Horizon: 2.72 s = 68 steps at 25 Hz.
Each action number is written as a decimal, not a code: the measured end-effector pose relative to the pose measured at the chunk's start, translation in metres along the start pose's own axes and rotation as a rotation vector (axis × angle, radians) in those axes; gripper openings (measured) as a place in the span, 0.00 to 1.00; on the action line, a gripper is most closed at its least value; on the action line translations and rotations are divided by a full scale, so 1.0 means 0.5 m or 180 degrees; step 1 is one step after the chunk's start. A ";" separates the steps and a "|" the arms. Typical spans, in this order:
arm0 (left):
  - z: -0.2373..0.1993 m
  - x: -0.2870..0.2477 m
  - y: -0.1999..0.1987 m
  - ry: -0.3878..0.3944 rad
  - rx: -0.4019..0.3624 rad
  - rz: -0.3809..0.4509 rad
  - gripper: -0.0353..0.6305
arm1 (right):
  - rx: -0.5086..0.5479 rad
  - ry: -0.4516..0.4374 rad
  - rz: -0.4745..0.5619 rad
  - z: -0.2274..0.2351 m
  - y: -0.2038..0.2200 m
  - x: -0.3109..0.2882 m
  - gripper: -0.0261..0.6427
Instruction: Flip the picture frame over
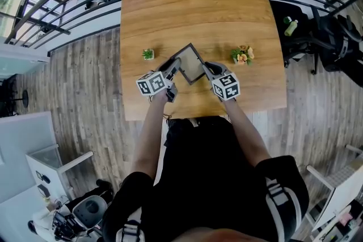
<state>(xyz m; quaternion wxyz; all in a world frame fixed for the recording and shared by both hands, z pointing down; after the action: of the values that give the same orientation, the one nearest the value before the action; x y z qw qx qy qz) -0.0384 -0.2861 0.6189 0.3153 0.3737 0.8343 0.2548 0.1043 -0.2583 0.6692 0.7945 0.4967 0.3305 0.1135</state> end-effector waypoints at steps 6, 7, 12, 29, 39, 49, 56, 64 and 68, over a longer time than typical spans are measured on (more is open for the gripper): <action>0.015 0.005 0.008 0.0162 0.0128 0.0003 0.23 | -0.0089 0.0023 0.0026 0.004 0.018 0.017 0.11; 0.022 0.004 0.010 0.0202 0.0154 -0.0003 0.22 | -0.0093 0.0031 0.0028 0.008 0.019 0.020 0.11; 0.059 0.009 0.004 0.0395 0.0169 0.0071 0.19 | -0.0090 0.0057 0.0042 0.012 0.022 0.031 0.11; 0.058 0.013 -0.012 0.0356 0.0497 0.0049 0.17 | -0.0092 0.0264 0.0007 0.011 0.015 0.009 0.12; 0.031 0.017 -0.040 0.0293 0.0581 0.0024 0.17 | 0.0078 0.0557 -0.0028 -0.010 0.003 0.013 0.16; -0.022 0.017 -0.107 -0.0021 0.0693 0.0299 0.17 | 0.0651 0.0175 0.0097 -0.138 -0.071 -0.041 0.24; -0.023 0.024 -0.133 -0.0050 0.0733 0.0453 0.17 | 0.0813 0.0023 0.0052 -0.195 -0.059 -0.076 0.31; -0.016 0.032 -0.135 -0.0013 0.0736 0.0376 0.17 | 0.0785 0.0260 0.0022 -0.224 -0.066 -0.093 0.35; -0.015 0.033 -0.115 -0.0017 0.0765 0.0311 0.17 | 0.0848 0.0504 -0.0041 -0.223 -0.052 -0.102 0.36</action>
<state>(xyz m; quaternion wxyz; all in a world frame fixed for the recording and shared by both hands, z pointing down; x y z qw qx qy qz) -0.0791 -0.3082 0.5805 0.2576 0.4496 0.8388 0.1670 -0.0094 -0.2170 0.6357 0.6937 0.5851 0.4074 0.1024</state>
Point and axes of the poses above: the fingertips, and each gripper's own axes: x backward along the fingers, z to its right, y out of its underside, the point moved 1 cm from there along x, backward along the fingers, and after that the axes turned 6 degrees about -y, right-handed, at the moved point
